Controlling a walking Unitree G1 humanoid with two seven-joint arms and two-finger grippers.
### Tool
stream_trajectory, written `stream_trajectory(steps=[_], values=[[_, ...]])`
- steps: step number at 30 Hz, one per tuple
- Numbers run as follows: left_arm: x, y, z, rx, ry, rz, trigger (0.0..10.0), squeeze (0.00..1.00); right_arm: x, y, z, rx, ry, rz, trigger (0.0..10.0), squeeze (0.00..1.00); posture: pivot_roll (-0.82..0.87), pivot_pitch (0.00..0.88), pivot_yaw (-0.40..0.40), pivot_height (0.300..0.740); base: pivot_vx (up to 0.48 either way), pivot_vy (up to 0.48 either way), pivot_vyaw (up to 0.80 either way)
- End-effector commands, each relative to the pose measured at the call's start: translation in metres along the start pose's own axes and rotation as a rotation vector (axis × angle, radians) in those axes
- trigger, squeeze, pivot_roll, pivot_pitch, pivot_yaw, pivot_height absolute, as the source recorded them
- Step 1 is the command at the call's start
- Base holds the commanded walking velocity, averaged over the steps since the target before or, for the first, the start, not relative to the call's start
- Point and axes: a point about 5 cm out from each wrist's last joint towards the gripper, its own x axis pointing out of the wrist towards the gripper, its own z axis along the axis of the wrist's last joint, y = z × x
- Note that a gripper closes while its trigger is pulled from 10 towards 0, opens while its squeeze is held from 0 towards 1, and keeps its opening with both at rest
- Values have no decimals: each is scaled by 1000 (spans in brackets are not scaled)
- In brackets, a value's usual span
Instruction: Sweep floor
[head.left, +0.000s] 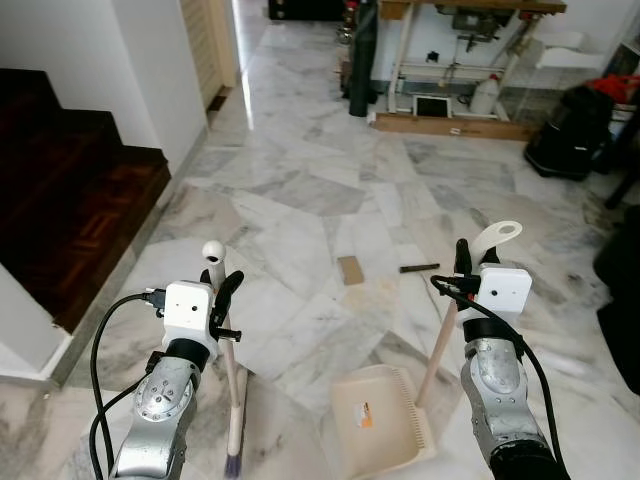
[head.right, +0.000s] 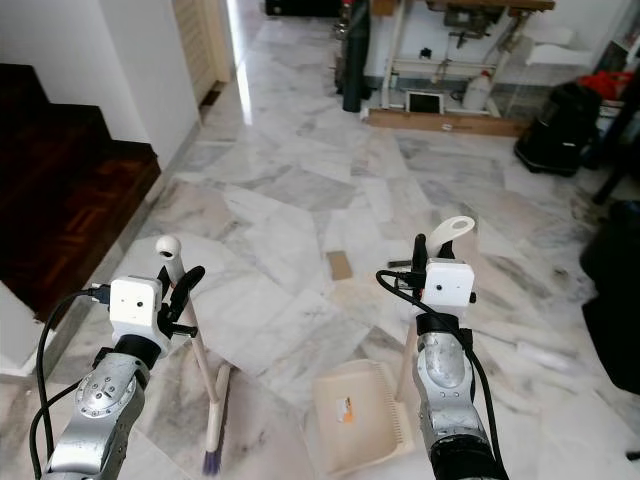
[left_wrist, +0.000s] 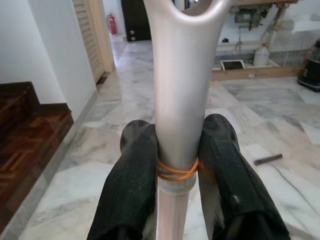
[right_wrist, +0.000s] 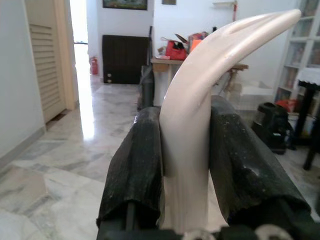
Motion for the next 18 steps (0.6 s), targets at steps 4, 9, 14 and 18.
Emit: stream_trajectory(steps=[4,9,14,18], values=[[5,1,9,-11,-42,0,10000,0,5,2,12,21,-64,-1,10000,0,44,0,-14,740,326,0,0],[6,1,9,-11,-44,-4,10000,0,5,1,12,25,-61,-3,10000,0,41,0,-11,740,356,0,0],[6,1,9,-9,-46,-8,10000,0,4,2,11,27,-60,-4,10000,0,39,0,-8,740,359,0,0],[6,1,10,-9,-47,-10,10000,0,4,3,11,28,-58,-4,10000,0,42,0,-8,740,359,0,0]])
